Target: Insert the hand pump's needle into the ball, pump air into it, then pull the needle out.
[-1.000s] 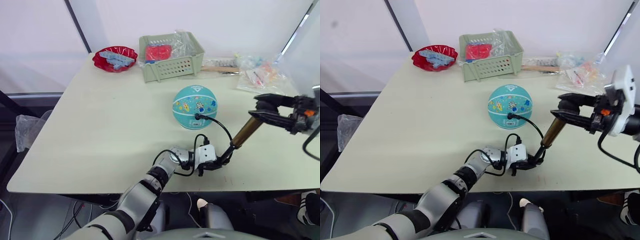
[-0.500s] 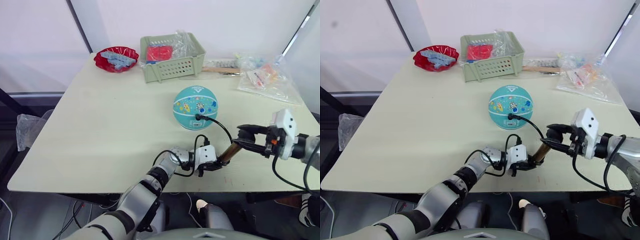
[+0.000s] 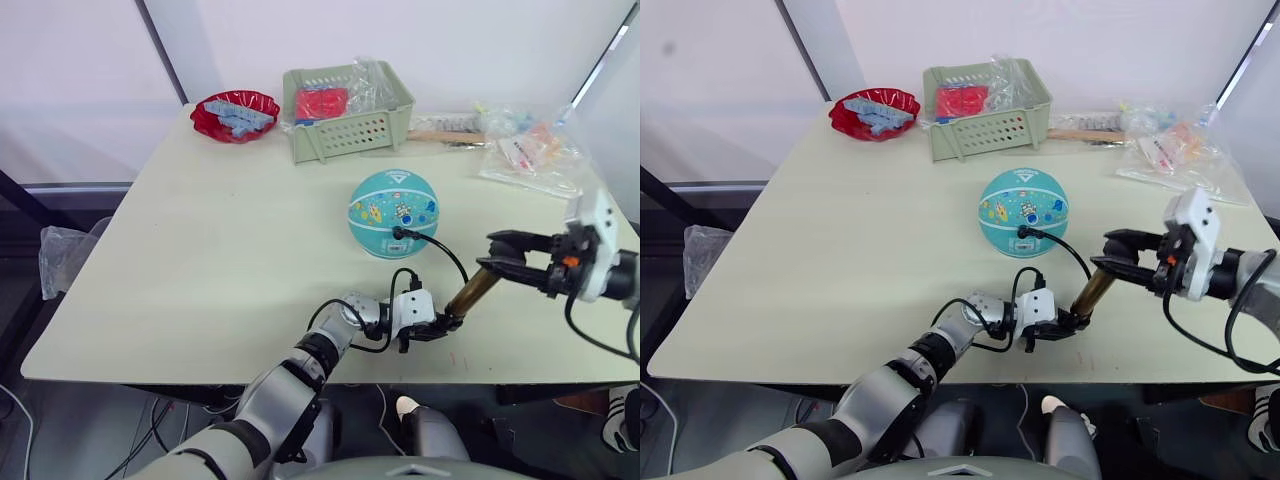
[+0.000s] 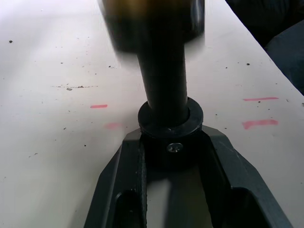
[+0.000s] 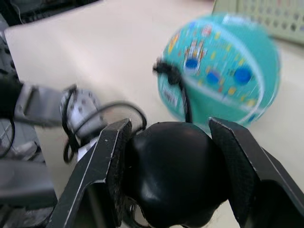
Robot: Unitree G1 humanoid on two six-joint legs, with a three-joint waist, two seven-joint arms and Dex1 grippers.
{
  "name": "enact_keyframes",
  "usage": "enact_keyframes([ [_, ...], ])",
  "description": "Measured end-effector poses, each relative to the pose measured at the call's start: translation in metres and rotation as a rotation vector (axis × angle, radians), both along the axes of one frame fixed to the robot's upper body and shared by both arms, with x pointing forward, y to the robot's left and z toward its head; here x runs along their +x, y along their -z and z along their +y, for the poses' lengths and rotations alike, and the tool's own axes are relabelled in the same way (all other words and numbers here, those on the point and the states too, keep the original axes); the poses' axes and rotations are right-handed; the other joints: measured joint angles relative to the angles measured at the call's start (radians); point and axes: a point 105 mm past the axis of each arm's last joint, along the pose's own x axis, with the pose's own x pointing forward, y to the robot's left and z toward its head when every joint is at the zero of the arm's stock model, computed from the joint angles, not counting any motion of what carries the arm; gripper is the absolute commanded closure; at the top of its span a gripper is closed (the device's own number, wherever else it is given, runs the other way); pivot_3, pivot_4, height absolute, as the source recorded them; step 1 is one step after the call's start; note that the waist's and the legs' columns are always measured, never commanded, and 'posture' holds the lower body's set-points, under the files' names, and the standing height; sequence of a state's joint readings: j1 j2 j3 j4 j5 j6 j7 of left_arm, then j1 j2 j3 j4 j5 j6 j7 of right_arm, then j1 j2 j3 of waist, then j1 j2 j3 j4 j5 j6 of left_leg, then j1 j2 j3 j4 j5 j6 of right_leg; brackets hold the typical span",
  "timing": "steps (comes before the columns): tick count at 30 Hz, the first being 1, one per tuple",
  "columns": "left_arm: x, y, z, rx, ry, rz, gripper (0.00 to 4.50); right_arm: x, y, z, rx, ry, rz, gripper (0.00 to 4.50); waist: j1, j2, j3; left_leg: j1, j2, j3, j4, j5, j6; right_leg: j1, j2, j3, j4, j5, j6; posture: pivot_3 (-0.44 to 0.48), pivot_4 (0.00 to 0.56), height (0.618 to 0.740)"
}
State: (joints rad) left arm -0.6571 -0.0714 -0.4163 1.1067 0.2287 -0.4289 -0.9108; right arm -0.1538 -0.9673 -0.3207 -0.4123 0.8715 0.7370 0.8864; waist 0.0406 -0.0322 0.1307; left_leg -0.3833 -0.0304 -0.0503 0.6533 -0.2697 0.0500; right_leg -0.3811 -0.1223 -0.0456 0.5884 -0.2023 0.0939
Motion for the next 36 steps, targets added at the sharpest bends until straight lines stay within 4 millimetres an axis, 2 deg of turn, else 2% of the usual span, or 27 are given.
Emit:
enact_keyframes([
  [11,0.001,-0.001,-0.001,-0.002,0.003,-0.004,3.40,-0.002,-0.073,-0.005,0.074,-0.007,-0.116,2.41,-0.001,0.004,0.003,-0.001,0.000,0.000,0.000,0.000,0.000,0.000,-0.001,0.000,0.000,0.000,-0.001,0.000,0.150,0.737],
  [19,0.001,-0.006,-0.004,-0.019,0.012,-0.012,3.40,0.002,-0.078,-0.007,0.088,0.017,-0.087,2.41,0.002,0.009,0.007,-0.013,-0.002,0.000,0.004,0.003,0.005,-0.011,-0.001,0.000,0.001,0.003,-0.003,0.000,0.150,0.737],
  [23,0.000,-0.003,-0.003,-0.009,0.012,-0.010,3.40,-0.005,-0.070,-0.004,0.054,0.029,-0.119,2.41,0.002,0.004,0.001,-0.013,-0.001,-0.002,0.004,0.003,0.005,-0.011,0.000,-0.002,0.001,0.001,0.000,0.000,0.150,0.737],
  [28,0.000,0.001,0.000,0.004,-0.003,0.001,3.40,-0.006,-0.029,-0.002,0.049,0.071,-0.089,2.41,-0.001,-0.004,-0.011,-0.011,-0.001,-0.004,0.004,0.001,0.002,-0.008,0.000,-0.004,0.001,0.000,0.000,0.000,0.150,0.737],
  [36,-0.001,0.003,0.000,0.008,-0.006,0.002,3.40,-0.008,0.030,0.001,0.014,0.107,-0.037,2.41,-0.001,-0.003,-0.015,-0.008,-0.001,-0.009,0.004,0.000,0.000,-0.003,0.001,-0.008,0.001,0.000,-0.001,0.000,0.150,0.737],
])
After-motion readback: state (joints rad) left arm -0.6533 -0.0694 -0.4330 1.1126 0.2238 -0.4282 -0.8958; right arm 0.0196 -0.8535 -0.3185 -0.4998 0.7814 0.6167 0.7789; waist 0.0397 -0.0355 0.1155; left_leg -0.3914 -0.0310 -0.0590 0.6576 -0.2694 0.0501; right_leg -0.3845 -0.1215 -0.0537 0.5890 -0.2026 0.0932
